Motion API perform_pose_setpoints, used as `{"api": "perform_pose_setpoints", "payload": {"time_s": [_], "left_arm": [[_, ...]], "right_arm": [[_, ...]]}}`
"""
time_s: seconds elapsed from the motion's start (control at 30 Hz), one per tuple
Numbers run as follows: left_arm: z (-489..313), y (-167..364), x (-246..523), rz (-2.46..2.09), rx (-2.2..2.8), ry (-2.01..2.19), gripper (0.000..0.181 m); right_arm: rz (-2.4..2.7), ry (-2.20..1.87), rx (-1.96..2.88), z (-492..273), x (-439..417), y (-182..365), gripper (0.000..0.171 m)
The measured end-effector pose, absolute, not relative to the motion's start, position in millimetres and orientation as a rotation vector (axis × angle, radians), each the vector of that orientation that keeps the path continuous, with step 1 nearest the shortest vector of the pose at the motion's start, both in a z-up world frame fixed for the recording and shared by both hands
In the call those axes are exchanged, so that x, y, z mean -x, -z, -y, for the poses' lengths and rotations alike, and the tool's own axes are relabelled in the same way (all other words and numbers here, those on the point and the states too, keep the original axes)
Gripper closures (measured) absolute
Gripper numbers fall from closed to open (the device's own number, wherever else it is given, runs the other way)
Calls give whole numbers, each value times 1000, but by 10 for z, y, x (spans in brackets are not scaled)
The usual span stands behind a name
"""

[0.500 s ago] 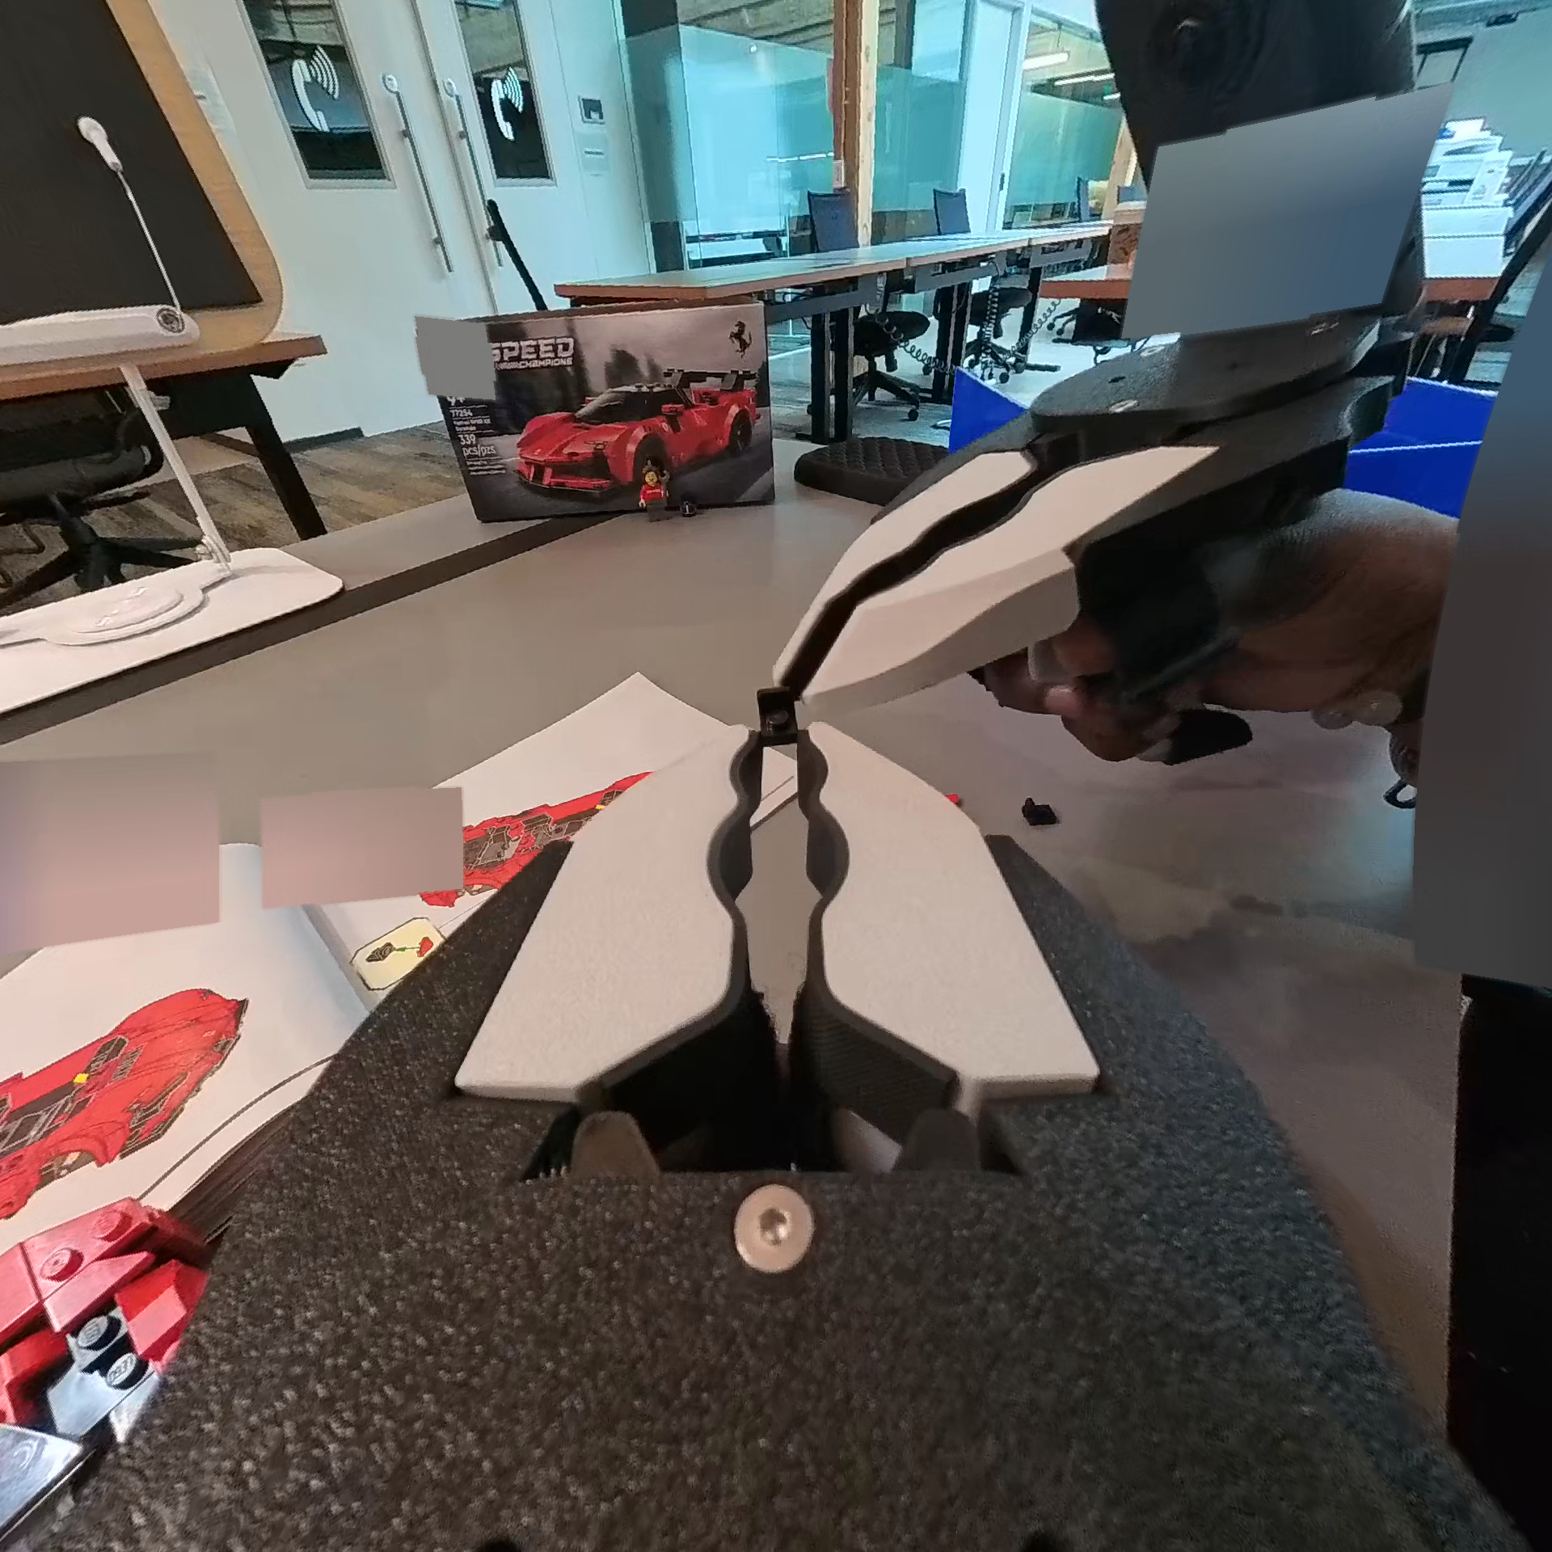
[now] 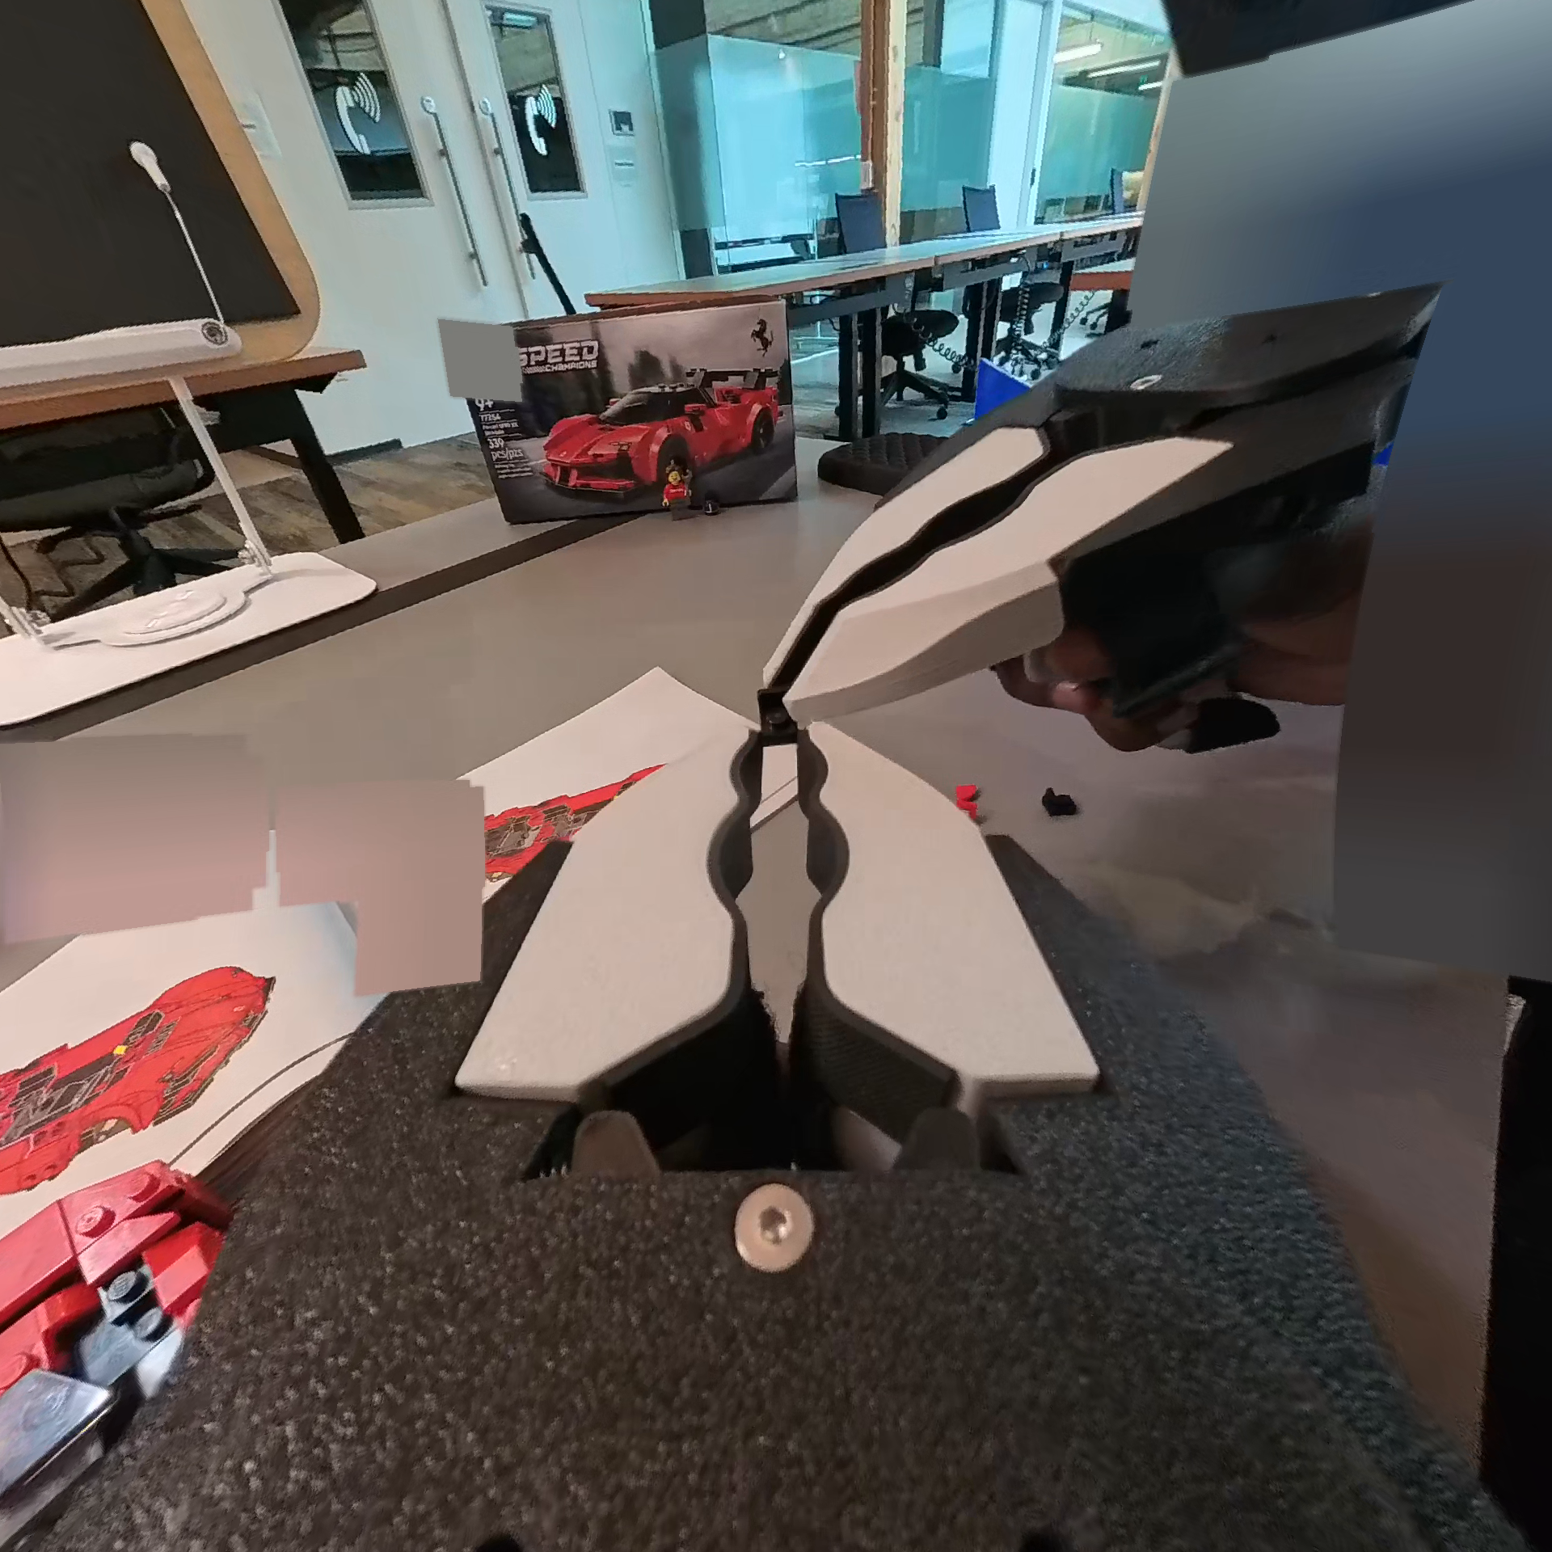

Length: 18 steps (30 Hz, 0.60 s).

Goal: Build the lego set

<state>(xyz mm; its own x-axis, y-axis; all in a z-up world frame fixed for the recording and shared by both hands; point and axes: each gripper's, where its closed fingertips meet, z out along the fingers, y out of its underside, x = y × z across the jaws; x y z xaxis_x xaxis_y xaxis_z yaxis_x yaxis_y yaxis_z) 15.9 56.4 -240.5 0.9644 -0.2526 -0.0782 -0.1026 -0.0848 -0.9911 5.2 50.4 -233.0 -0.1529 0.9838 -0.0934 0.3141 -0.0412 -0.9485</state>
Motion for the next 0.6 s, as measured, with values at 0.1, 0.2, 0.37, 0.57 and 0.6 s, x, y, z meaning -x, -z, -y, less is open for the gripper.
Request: {"api": "perform_pose_setpoints", "payload": {"time_s": [0.1,0.2,0.37,0.57,0.6], "left_arm": [[-562,2420,-153,-273,1659,113,174],[-563,2425,-147,-272,1662,110,174],[-559,2432,-128,-267,1666,91,174],[-568,2439,-101,-257,1669,79,174],[-565,2439,-101,-257,1669,77,174]], "right_arm": [[1540,-1185,1408,-501,-44,2343,166],[1535,-1167,1408,-506,-42,2348,163],[1554,-1164,1397,-504,-35,2353,167],[1566,-1157,1396,-509,-7,2356,166],[1566,-1162,1395,-509,-4,2351,167]]}}
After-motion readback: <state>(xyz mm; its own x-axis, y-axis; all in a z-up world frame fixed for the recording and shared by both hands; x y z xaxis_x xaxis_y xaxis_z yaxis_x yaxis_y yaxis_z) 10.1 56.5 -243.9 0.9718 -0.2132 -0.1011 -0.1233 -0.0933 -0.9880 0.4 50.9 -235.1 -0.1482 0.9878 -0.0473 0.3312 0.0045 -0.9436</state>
